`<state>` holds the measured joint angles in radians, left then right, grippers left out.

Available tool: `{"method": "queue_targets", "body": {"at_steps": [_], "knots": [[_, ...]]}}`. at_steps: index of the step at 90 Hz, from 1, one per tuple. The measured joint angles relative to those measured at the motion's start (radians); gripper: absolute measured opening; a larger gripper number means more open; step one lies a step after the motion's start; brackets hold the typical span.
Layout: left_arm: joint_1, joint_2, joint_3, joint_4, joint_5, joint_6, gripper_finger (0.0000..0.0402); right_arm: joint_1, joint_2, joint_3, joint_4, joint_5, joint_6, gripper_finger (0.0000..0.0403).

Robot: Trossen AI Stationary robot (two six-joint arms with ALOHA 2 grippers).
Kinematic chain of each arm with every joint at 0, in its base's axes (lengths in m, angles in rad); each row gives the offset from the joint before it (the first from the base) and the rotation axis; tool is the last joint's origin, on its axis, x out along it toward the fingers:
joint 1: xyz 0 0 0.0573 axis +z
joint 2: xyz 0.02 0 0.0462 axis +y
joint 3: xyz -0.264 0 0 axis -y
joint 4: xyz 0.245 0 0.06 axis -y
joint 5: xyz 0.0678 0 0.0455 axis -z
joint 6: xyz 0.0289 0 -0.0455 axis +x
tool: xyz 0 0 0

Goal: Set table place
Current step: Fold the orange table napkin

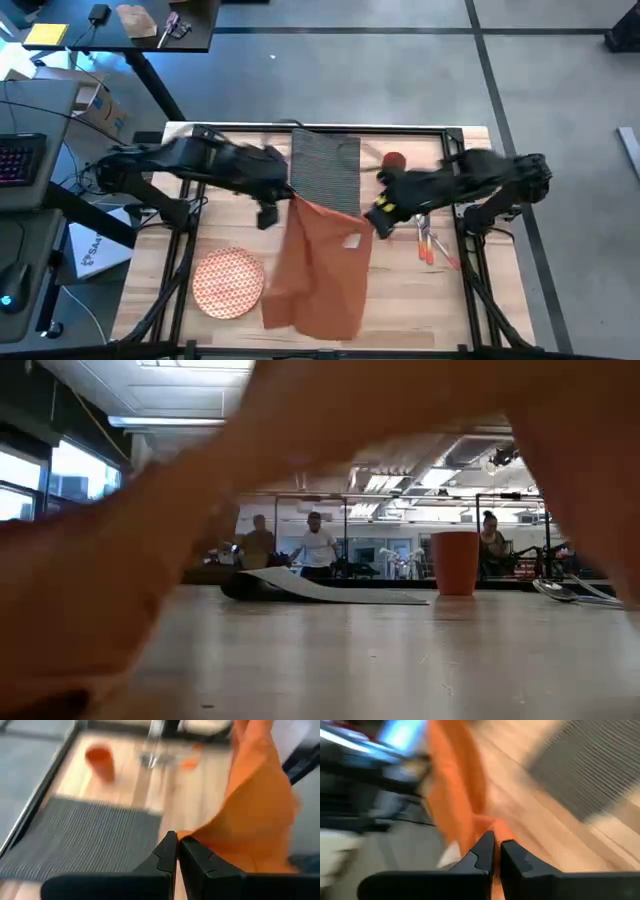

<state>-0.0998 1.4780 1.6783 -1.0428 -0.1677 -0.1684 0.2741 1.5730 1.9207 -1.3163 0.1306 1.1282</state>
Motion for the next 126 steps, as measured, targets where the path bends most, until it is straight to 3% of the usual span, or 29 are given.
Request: {"method": "queue_targets", "body": {"at_steps": [10, 27, 39, 52, 69, 81, 88, 103, 126], "knots": [[0.031, 0.077, -0.086, -0.003, 0.008, 0.065, 0.0, -0.045, -0.078, -0.292, 0.062, -0.077, 0.062, 0.0], [0.064, 0.198, -0.118, 0.01, 0.099, 0.232, 0.0, -0.142, -0.228, -0.736, 0.386, -0.184, 0.125, 0.0], [0.109, 0.296, -0.12, 0.088, 0.058, 0.356, 0.0, -0.258, -0.283, -0.976, 0.547, -0.185, 0.181, 0.0], [0.165, 0.384, -0.119, 0.131, -0.022, 0.365, 0.0009, -0.339, -0.292, -1.153, 0.752, -0.248, 0.2, 0.0], [0.223, 0.367, -0.116, -0.034, 0.074, 0.24, 0.0069, -0.352, -0.292, -1.218, 0.796, -0.256, 0.186, 0.0], [0.236, 0.323, -0.116, -0.173, 0.281, 0.045, 0.0113, -0.344, -0.292, -1.205, 0.785, -0.255, 0.121, 0.0], [0.209, 0.3, -0.142, -0.172, 0.409, -0.048, 0.0125, -0.344, -0.292, -1.196, 0.787, -0.255, 0.078, 0.0], [0.119, 0.298, -0.275, -0.065, 0.482, -0.3, 0.0121, -0.344, -0.292, -1.195, 0.817, -0.26, 0.022, 0.0], [0.061, 0.299, -0.498, 0.343, 0.481, -0.759, 0.0108, -0.344, -0.292, -1.195, 0.817, -0.305, -0.041, 0.0]]}}
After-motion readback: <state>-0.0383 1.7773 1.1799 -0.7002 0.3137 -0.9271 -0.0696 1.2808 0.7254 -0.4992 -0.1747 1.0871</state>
